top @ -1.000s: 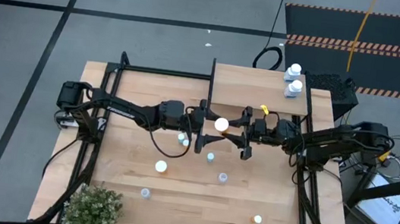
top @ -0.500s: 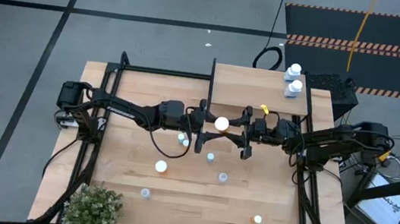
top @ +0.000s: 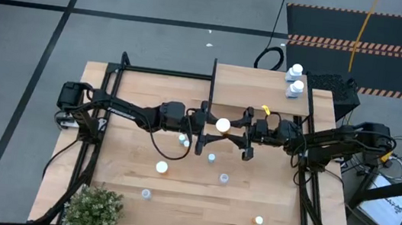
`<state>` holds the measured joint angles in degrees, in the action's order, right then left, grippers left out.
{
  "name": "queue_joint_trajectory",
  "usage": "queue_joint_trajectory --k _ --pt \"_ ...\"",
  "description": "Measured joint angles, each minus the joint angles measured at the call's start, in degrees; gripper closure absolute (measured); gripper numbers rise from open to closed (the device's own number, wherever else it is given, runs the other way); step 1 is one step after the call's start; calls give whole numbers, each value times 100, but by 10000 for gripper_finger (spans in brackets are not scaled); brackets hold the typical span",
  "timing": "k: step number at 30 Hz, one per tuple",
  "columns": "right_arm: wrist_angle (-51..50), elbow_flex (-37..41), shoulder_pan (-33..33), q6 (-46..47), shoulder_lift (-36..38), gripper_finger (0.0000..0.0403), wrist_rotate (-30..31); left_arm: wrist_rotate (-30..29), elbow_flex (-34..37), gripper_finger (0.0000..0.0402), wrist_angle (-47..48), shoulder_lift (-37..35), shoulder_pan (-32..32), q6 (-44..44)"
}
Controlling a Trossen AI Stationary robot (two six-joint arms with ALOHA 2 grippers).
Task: Pick and place medicine bottles onto shelf by color
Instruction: Put the bottom large orange pill bottle on the shelf
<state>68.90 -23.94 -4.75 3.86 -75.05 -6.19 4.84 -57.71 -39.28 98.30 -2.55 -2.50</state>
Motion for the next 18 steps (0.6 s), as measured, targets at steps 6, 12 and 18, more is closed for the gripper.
queue_joint_trajectory --k 6,12,18 --pt "0 0 0 0 0 222 10 -22 0 174 -24 0 -4 8" --pt "17 -7 0 -2 2 222 10 -51 0 174 -111 0 -4 9" --pt "0 -7 -3 -1 2 222 25 -308 0 174 -114 0 0 10"
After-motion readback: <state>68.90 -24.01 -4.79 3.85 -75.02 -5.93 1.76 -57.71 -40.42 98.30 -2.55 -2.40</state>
